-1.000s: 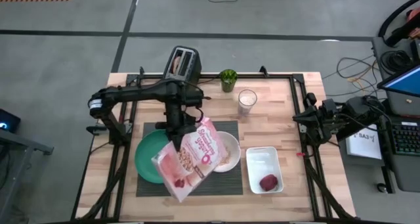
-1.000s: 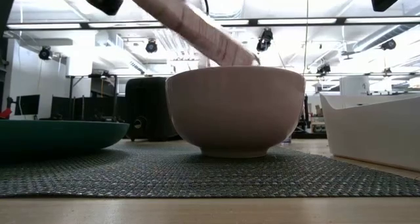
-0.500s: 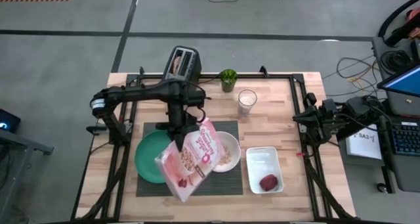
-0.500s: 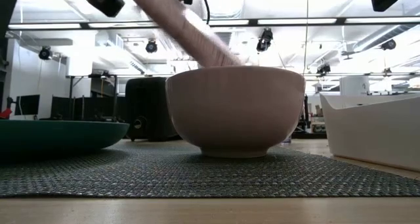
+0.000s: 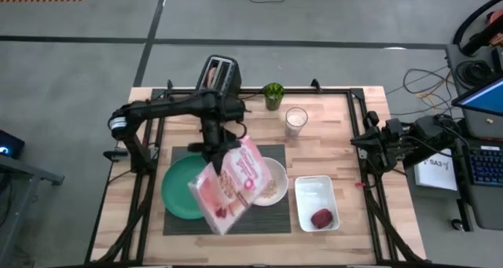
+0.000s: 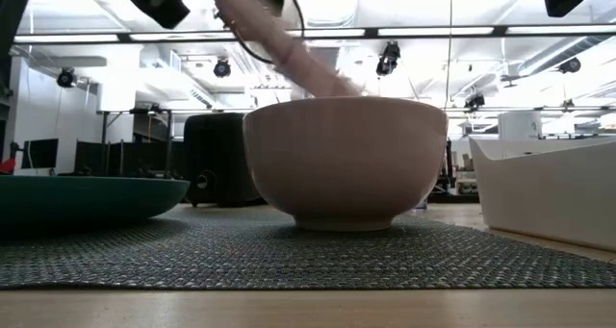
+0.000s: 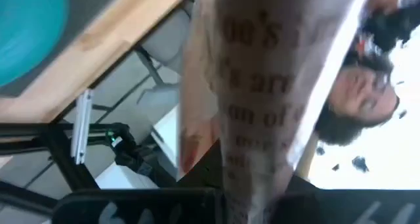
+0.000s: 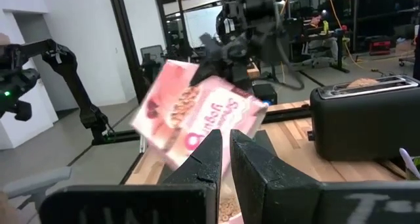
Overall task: Arrange a breakfast setting
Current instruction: Pour the cereal into the white bowl
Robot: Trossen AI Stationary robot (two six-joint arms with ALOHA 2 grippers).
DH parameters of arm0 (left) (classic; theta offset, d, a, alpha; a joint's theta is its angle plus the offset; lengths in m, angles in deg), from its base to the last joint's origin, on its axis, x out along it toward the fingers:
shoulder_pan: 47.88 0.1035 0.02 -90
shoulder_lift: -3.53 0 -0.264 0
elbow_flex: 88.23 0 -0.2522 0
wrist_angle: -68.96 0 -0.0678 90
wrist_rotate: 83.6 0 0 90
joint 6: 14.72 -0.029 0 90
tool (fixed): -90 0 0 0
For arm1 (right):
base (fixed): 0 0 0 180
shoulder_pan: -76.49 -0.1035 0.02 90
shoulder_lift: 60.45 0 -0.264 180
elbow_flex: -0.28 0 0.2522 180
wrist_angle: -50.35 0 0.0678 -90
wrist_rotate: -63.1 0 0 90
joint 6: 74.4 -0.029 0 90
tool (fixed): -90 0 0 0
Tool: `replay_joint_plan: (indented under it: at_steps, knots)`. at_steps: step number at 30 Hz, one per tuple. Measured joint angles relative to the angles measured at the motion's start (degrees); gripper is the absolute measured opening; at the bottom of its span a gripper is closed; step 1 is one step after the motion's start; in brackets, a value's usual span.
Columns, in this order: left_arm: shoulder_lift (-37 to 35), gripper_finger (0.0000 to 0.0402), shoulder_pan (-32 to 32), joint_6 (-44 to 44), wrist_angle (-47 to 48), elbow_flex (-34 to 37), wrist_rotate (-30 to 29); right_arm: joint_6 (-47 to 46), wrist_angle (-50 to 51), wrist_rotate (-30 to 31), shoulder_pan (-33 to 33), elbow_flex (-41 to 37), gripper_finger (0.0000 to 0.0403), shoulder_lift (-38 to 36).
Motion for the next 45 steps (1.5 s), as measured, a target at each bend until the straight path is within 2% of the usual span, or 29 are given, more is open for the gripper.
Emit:
replay_joint_plan:
  at_steps: [3,12,15,18,21,25,28,31,33,41,45]
  knots:
    - [-0.29,0.0000,-0.44,1.98,0.96,-0.05,0.37,0.01,0.00,0.00,0.01,-0.01,0.0022,0.00]
    - [-0.23,0.0000,-0.38,0.76,0.53,-0.04,1.76,0.11,0.00,0.03,-0.01,-0.02,0.0022,0.00]
    - [-0.16,0.0000,-0.16,4.54,0.58,-0.04,2.49,0.15,0.00,0.04,-0.01,-0.02,0.0022,0.00]
    - [-0.27,0.0000,-0.27,1.72,0.50,-0.06,2.93,0.15,0.00,0.04,0.01,-0.02,0.0022,0.00]
    - [-0.52,0.0000,-0.01,3.40,0.60,-0.06,2.93,0.13,0.00,0.04,-0.01,-0.02,0.0022,0.00]
    - [-0.53,0.0000,0.28,-0.36,0.49,-0.04,2.72,0.13,-0.02,0.07,-0.01,-0.02,0.0022,0.00]
    - [-0.53,0.0000,0.99,5.13,0.65,-0.19,2.76,0.13,-0.02,0.07,-0.01,-0.02,0.0022,0.00]
    - [-1.05,0.0000,0.90,-3.74,0.09,-0.07,-0.53,0.08,-0.02,0.07,0.01,-0.02,0.0022,0.00]
    - [-1.43,0.0000,0.81,-3.24,0.82,0.74,-2.13,-0.04,-0.02,0.05,-0.01,-0.02,0.0022,0.00]
    - [-0.97,0.0000,0.78,2.61,0.54,0.86,-0.68,-0.02,-0.02,0.04,-0.01,-0.02,0.0022,0.00]
    - [-1.55,0.0000,0.45,-4.87,0.44,0.42,-2.24,-0.04,-0.02,0.07,-0.01,-0.02,0.0022,-0.02]
